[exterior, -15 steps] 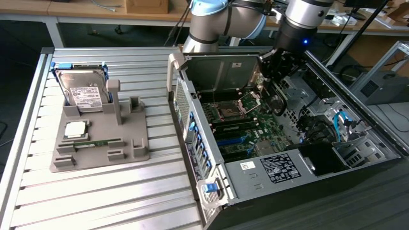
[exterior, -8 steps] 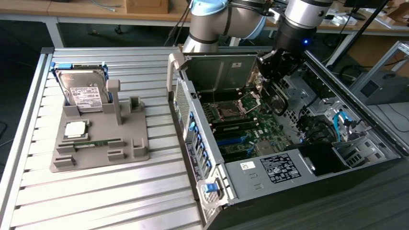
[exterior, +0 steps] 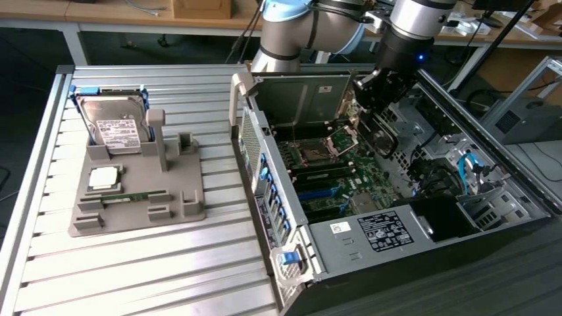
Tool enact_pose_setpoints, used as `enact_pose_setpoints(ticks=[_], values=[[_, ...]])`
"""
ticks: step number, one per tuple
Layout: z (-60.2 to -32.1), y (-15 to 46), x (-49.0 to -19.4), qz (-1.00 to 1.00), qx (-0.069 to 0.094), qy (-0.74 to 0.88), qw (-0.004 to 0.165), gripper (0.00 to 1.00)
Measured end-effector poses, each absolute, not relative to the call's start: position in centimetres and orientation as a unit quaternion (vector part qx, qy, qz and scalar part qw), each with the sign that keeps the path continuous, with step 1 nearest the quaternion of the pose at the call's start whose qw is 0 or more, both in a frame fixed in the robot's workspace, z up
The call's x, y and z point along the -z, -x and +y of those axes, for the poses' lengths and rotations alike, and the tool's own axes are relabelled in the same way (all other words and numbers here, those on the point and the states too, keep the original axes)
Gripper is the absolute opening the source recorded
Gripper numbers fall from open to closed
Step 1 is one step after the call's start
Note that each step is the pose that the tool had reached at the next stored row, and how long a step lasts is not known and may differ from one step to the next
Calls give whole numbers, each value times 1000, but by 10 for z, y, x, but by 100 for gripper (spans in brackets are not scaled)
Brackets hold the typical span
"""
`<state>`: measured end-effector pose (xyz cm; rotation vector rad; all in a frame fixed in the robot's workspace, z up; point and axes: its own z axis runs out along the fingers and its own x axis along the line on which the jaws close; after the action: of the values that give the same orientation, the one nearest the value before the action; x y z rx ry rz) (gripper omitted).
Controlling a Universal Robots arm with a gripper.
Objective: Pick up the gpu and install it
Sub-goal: 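Insert the gpu into the slot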
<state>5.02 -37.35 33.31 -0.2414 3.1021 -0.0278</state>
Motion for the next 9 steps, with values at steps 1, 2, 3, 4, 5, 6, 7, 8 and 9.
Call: enact_pose_setpoints(ticks=[1, 2, 3, 4, 5, 6, 7, 8, 9], values=[[-373, -50, -333, 996, 9, 84, 15, 27], [-373, -50, -333, 996, 9, 87, 15, 27], [-373, -50, -333, 996, 9, 91, 15, 27], [-373, -50, -333, 995, 9, 96, 15, 27], [-373, -50, -333, 995, 9, 99, 15, 27], [-373, -50, -333, 994, 9, 103, 15, 27], [-373, -50, -333, 994, 8, 107, 15, 27], [-373, -50, -333, 994, 8, 111, 15, 27], [-373, -50, -333, 993, 8, 115, 15, 27]])
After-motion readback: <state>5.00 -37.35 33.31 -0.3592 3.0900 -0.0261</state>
